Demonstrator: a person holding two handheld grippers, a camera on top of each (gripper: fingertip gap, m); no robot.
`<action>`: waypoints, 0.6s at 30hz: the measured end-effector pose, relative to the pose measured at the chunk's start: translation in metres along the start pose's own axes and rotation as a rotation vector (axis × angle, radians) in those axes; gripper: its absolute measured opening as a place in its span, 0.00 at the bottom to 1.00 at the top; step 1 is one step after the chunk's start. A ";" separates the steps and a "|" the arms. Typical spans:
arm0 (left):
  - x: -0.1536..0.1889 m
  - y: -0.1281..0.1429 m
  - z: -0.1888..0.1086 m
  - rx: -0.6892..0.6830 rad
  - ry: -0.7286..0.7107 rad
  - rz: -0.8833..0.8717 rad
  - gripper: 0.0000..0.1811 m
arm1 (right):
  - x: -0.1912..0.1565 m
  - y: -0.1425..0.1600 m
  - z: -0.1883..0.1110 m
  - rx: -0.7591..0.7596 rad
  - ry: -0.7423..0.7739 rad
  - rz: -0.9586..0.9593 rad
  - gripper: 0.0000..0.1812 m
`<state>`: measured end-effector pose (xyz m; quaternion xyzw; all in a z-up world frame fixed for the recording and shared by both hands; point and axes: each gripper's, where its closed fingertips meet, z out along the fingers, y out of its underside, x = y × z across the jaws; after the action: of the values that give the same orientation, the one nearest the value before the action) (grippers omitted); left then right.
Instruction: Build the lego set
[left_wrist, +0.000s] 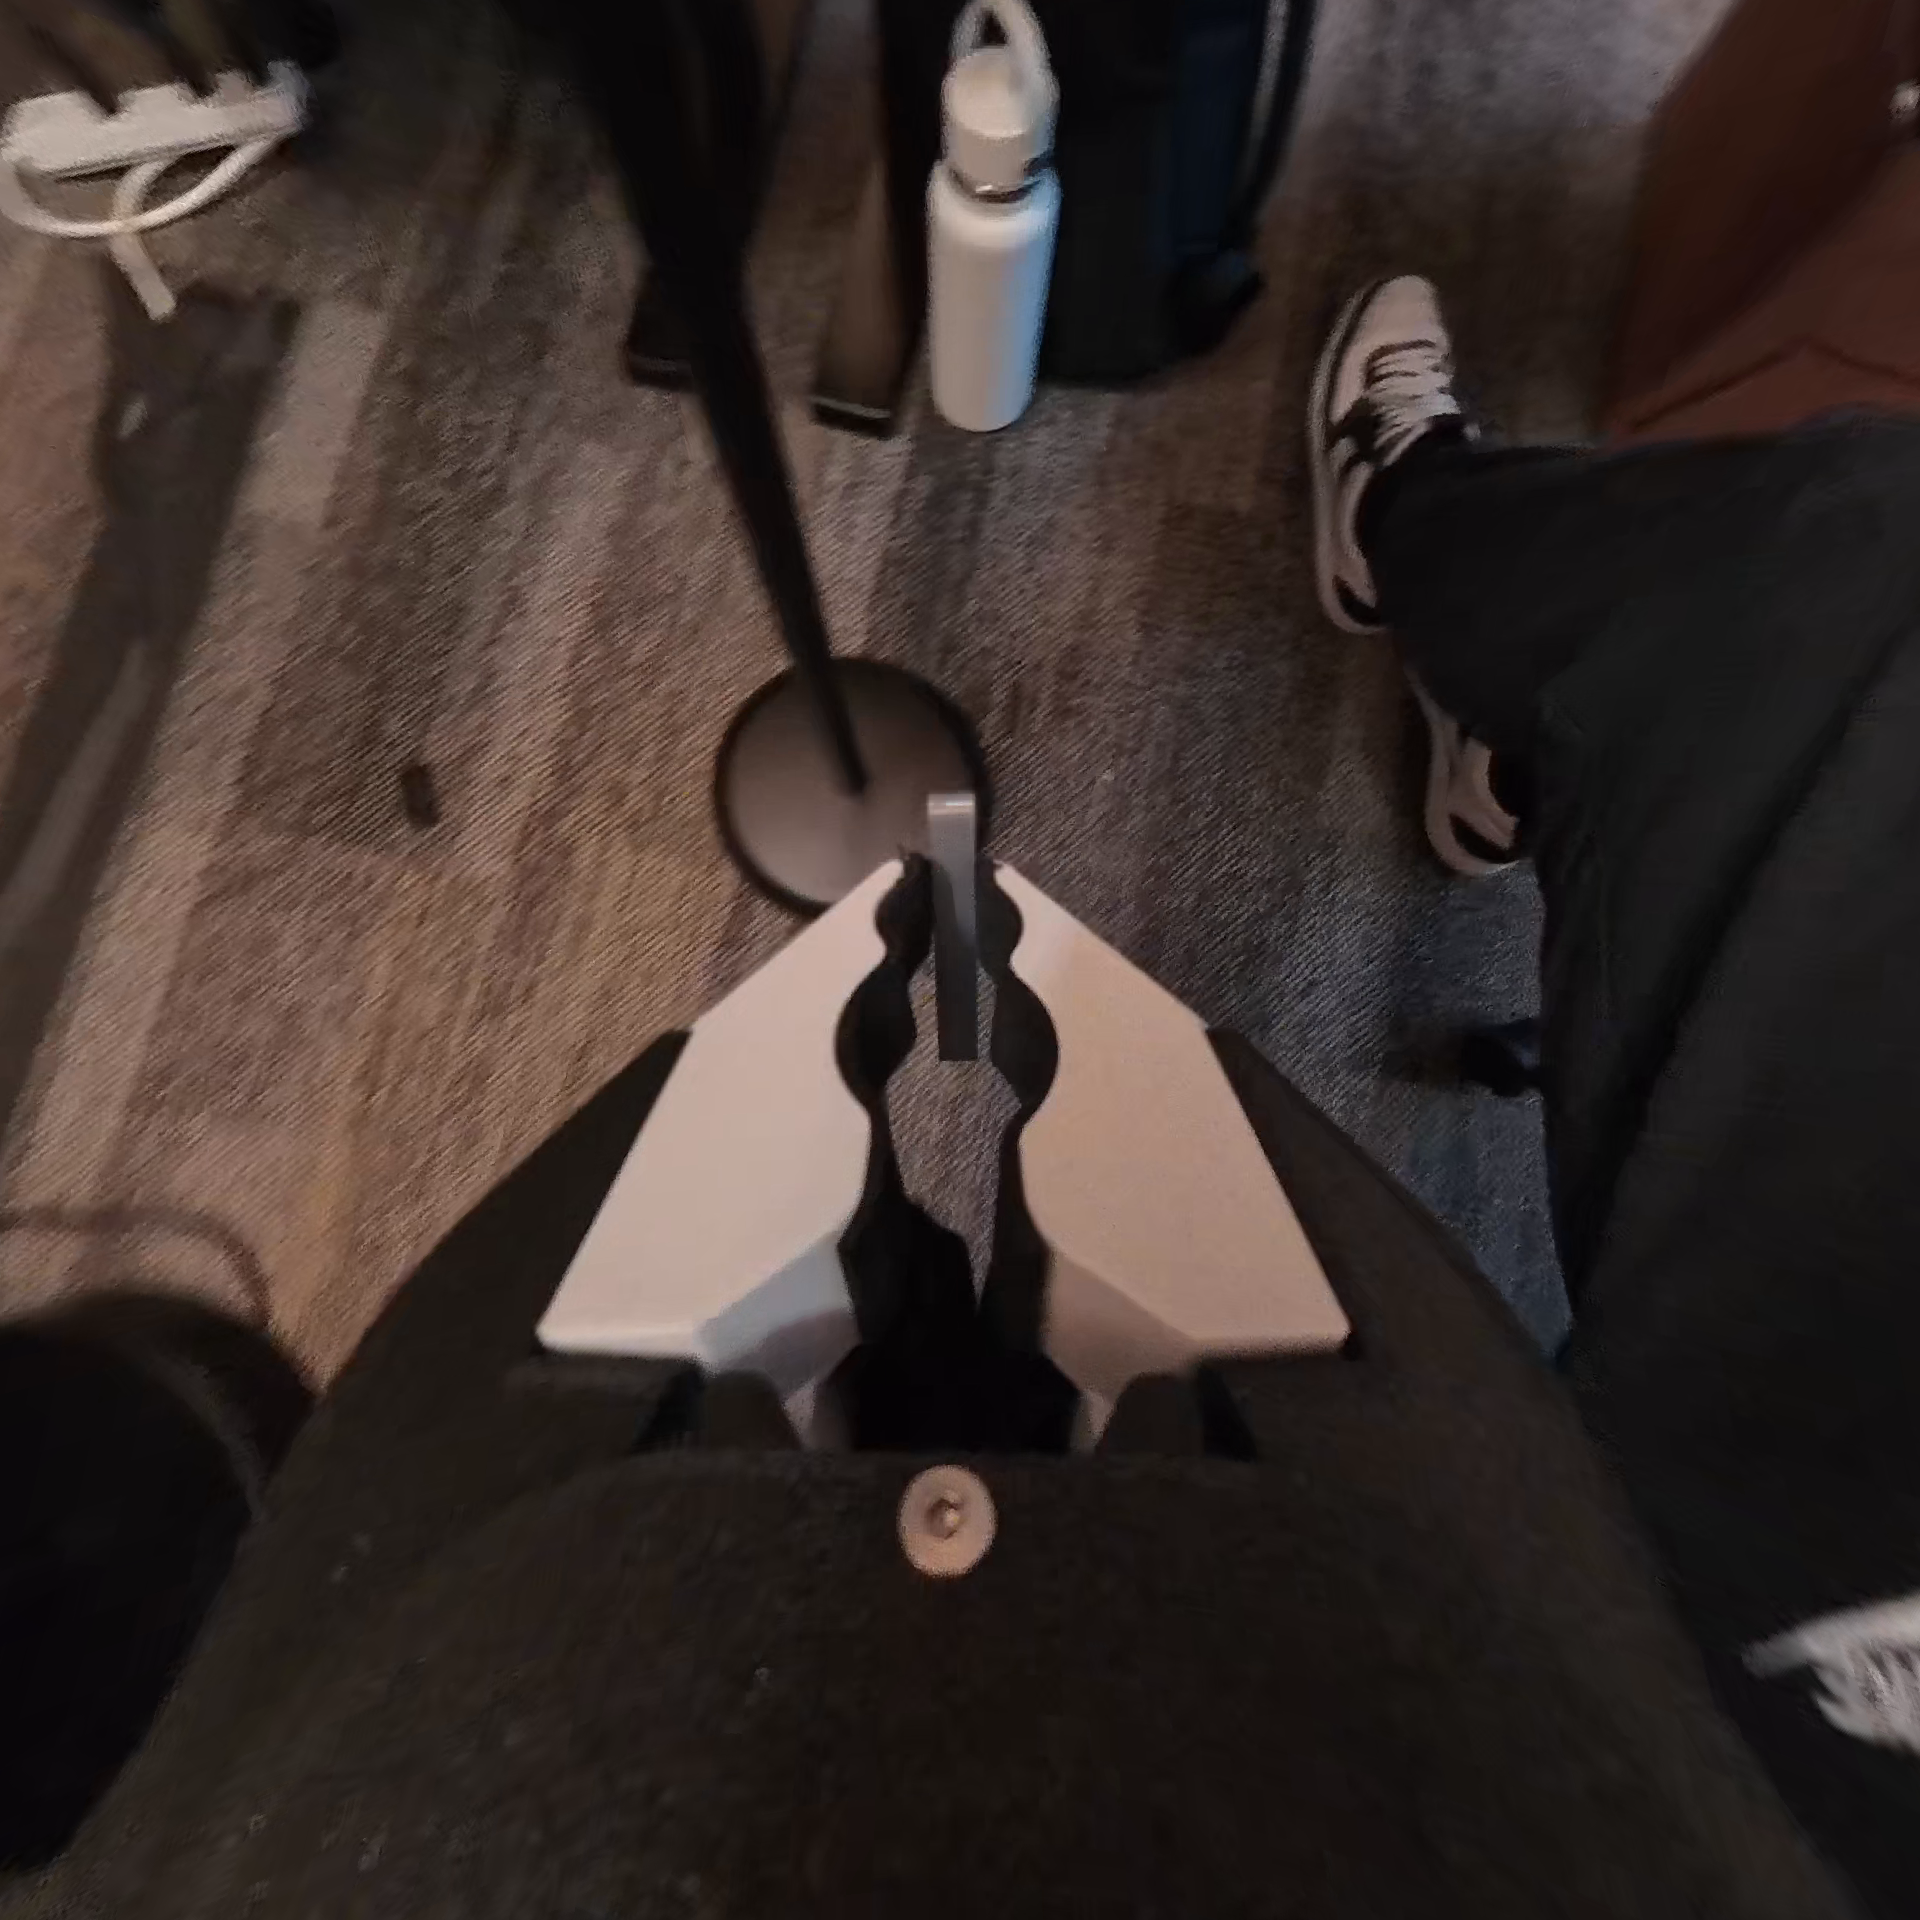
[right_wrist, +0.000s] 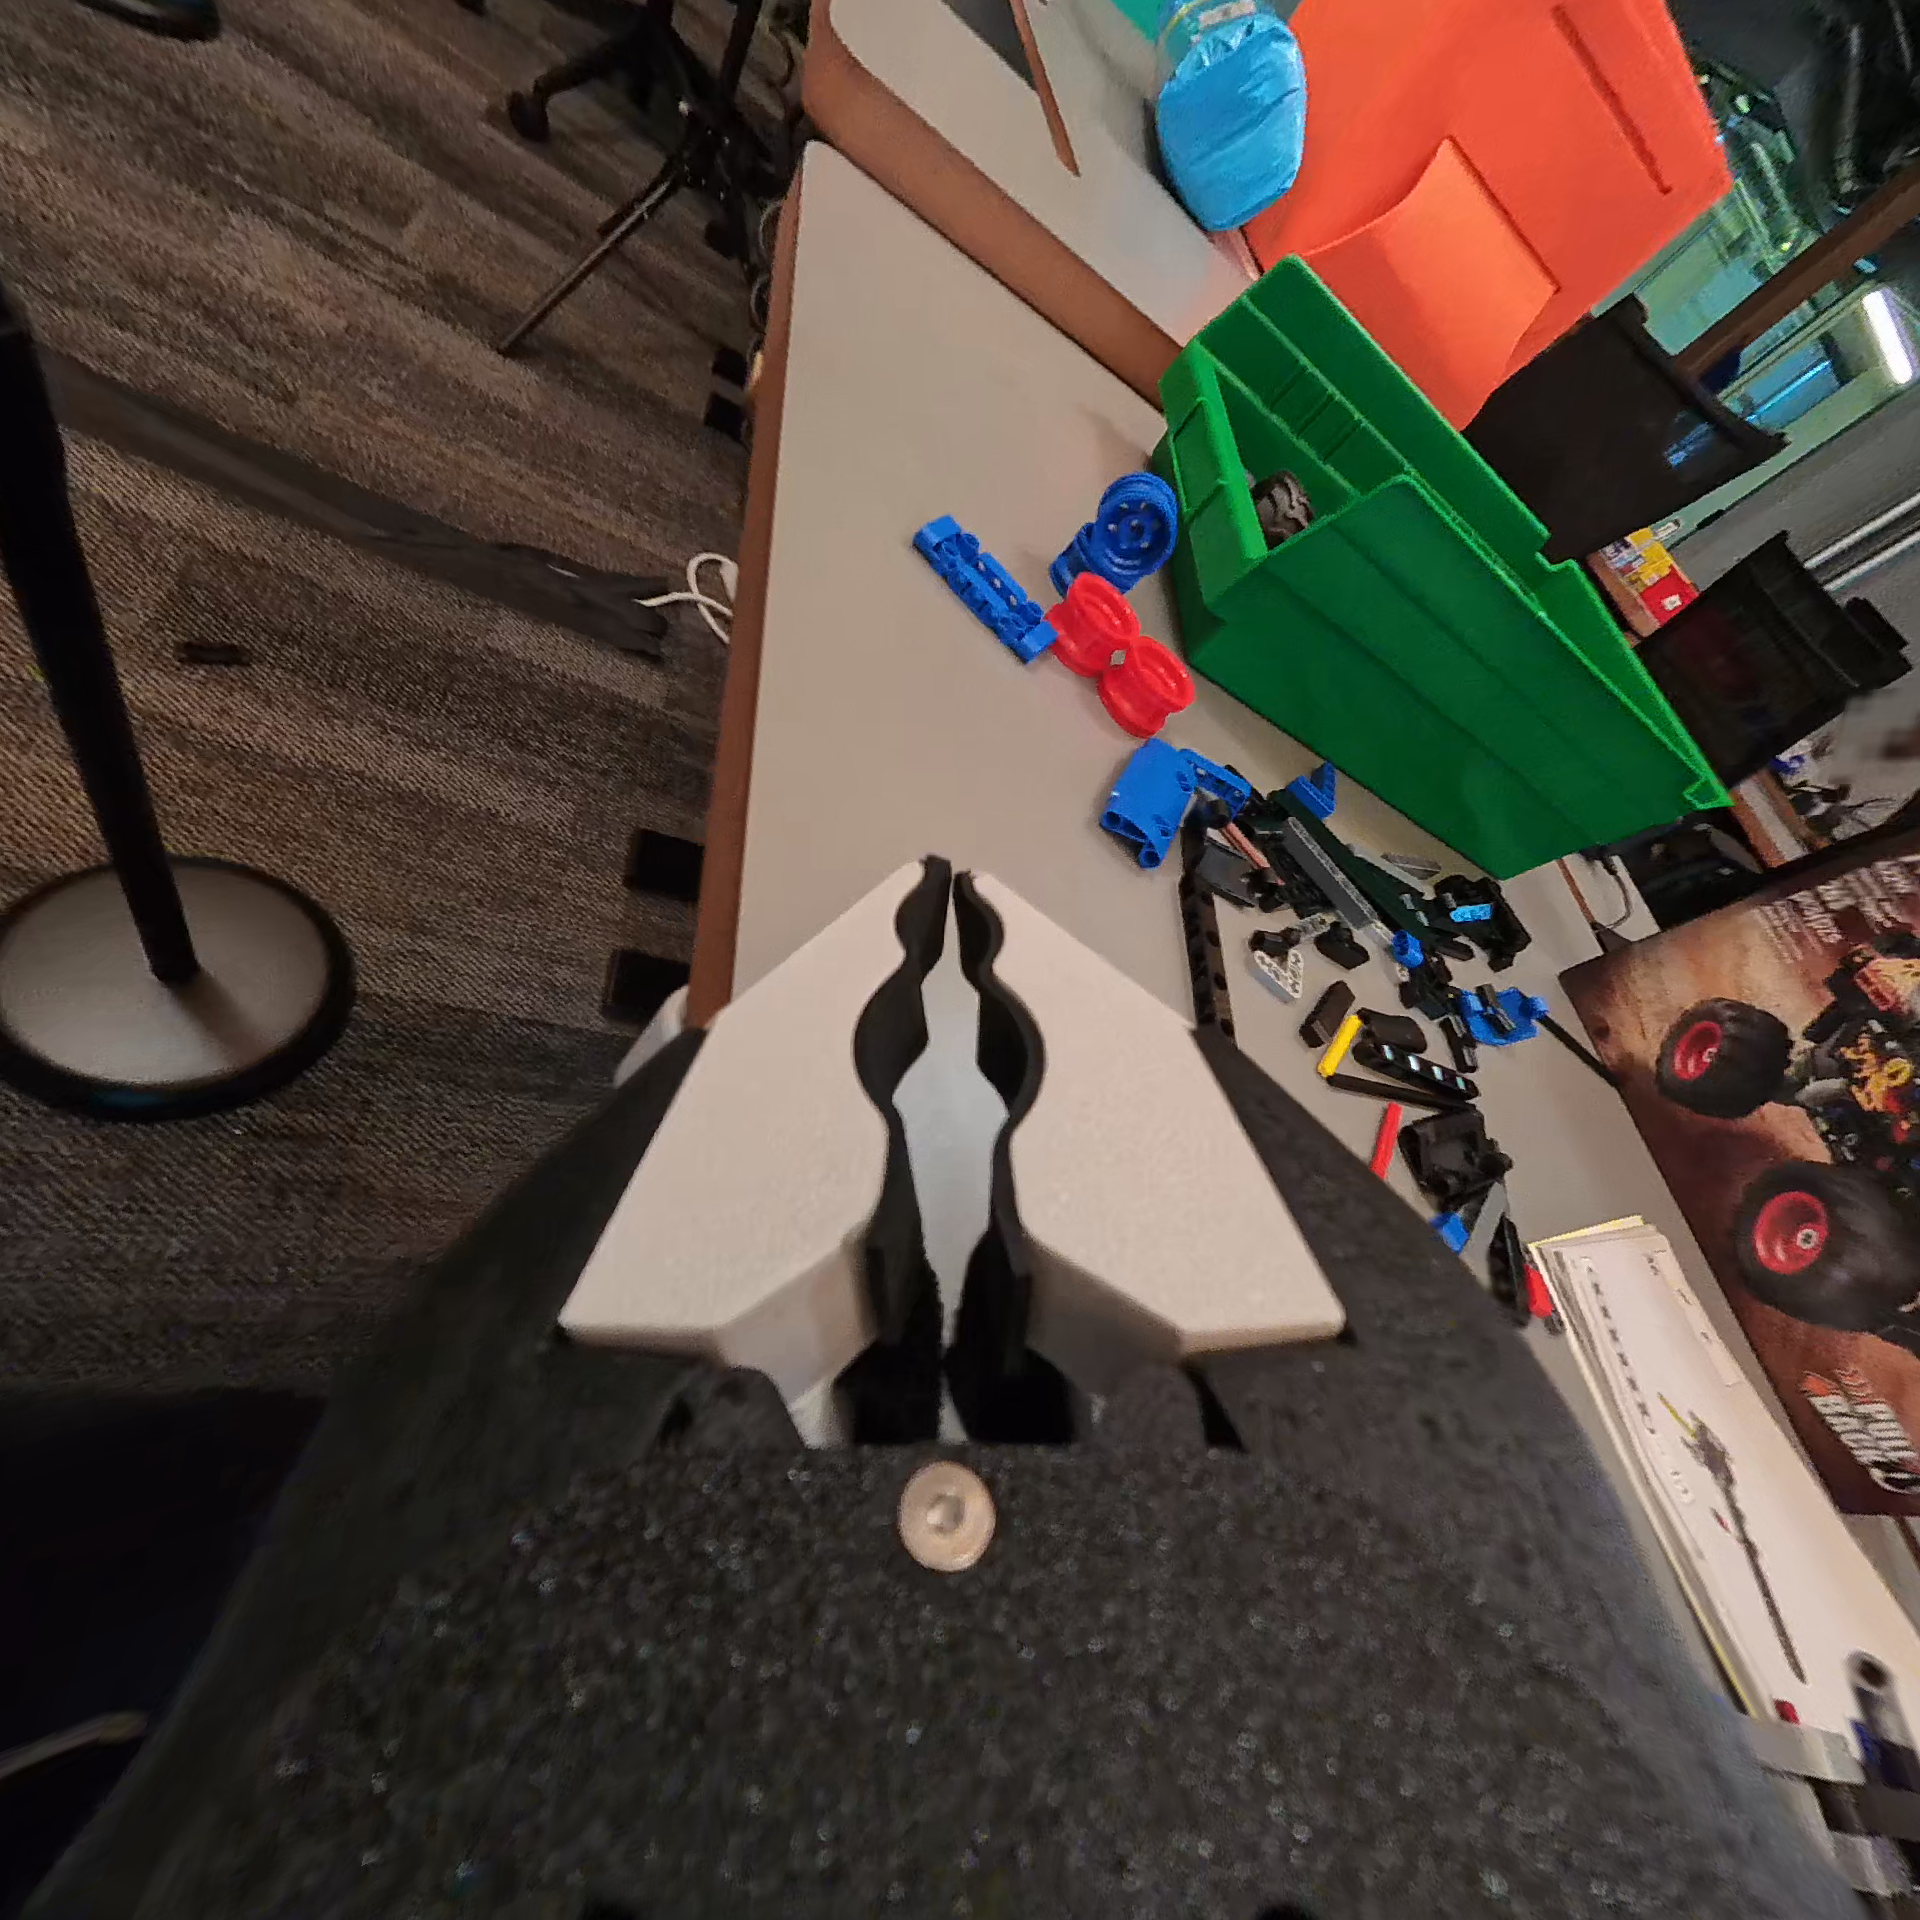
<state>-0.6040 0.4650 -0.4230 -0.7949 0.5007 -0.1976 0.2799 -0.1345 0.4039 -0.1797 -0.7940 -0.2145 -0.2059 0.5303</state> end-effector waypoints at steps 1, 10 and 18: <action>-0.009 0.004 -0.026 -0.014 -0.054 -0.001 0.03 | 0.002 0.001 0.000 -0.007 0.017 -0.012 0.00; -0.024 0.037 -0.203 0.223 -0.448 -0.315 0.04 | 0.014 0.011 0.001 -0.058 0.087 -0.013 0.01; -0.055 0.148 -0.324 0.221 -0.745 -0.243 0.04 | 0.016 0.022 0.004 -0.136 0.132 -0.061 0.00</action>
<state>-0.9216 0.3844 -0.2719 -0.8308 0.2431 0.0198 0.5003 -0.1091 0.4019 -0.1889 -0.8059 -0.1887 -0.2877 0.4818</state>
